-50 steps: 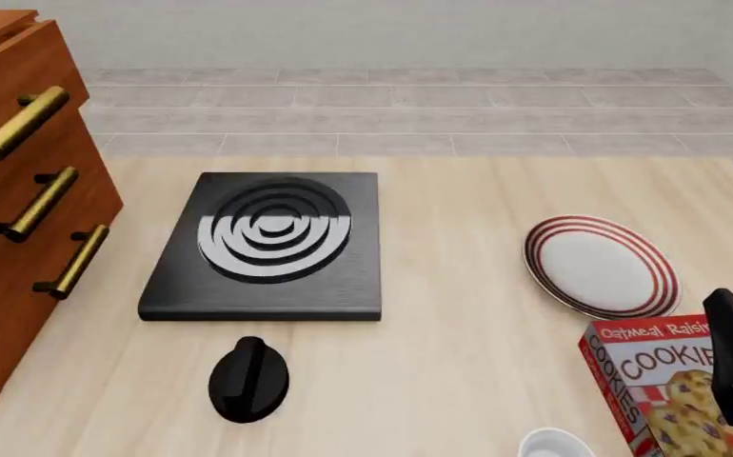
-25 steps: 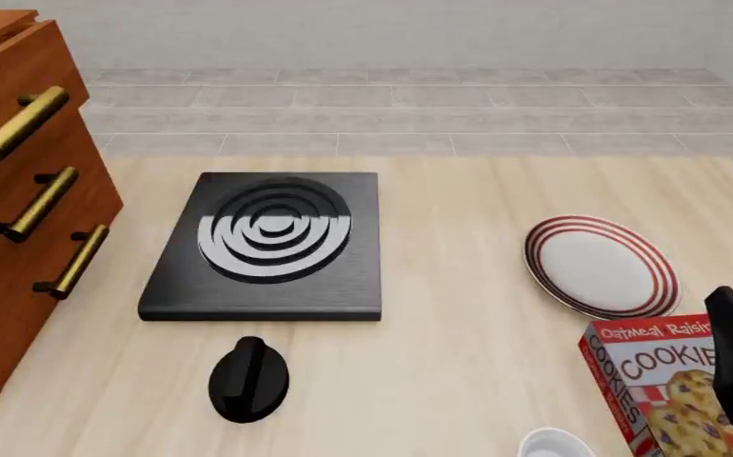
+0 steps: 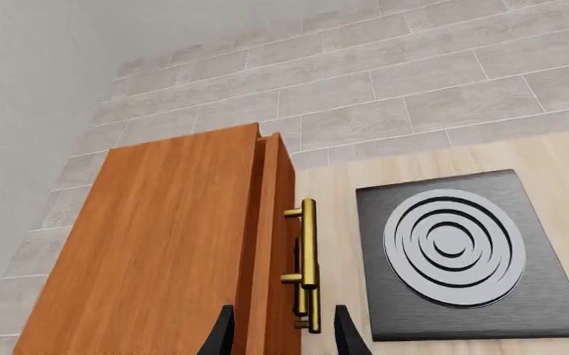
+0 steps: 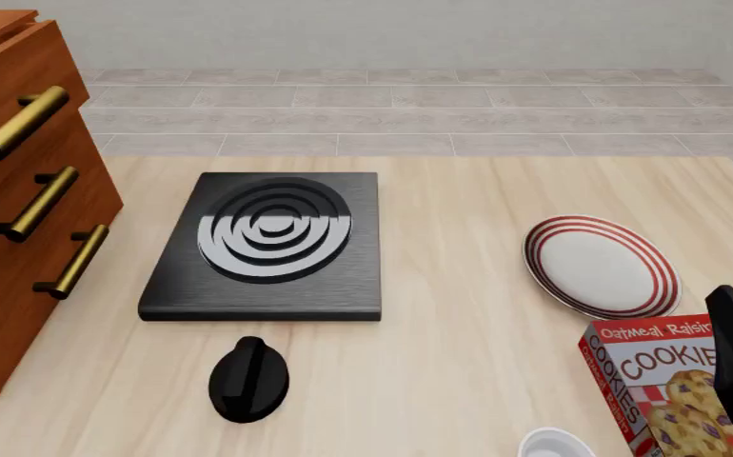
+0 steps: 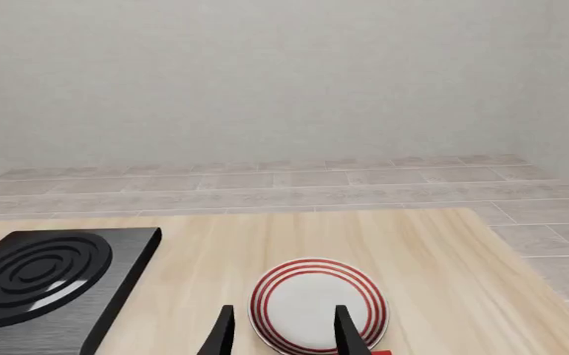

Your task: Pick the akita bowl in the top layer of the wooden cabinet and place it on the plate.

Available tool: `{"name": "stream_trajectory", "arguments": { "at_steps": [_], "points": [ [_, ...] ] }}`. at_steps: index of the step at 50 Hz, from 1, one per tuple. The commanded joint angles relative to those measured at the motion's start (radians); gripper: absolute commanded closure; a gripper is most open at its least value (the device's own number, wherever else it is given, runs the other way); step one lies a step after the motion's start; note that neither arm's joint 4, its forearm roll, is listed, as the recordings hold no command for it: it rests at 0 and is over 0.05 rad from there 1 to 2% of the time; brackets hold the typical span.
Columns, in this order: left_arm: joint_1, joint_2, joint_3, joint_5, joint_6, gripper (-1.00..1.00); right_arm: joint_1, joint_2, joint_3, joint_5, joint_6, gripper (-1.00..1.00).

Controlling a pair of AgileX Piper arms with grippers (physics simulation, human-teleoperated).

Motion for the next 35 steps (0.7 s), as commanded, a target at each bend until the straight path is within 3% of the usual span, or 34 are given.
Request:
{"name": "stream_trajectory", "arguments": {
  "at_steps": [1, 21, 35],
  "points": [
    [0.006, 0.036, 0.001, 0.025, 0.006, -1.0, 0.001, 0.0, 0.0, -0.001, 0.003, -1.0],
    [0.009, 0.095, 0.029, 0.034, 0.003, -1.0, 0.004, 0.0, 0.002, 0.001, 0.004, -1.0],
    [0.026, 0.113, 0.073, 0.006, 0.05, -1.0, 0.002, 0.0, 0.002, 0.002, 0.003, -1.0]
  ]
}}
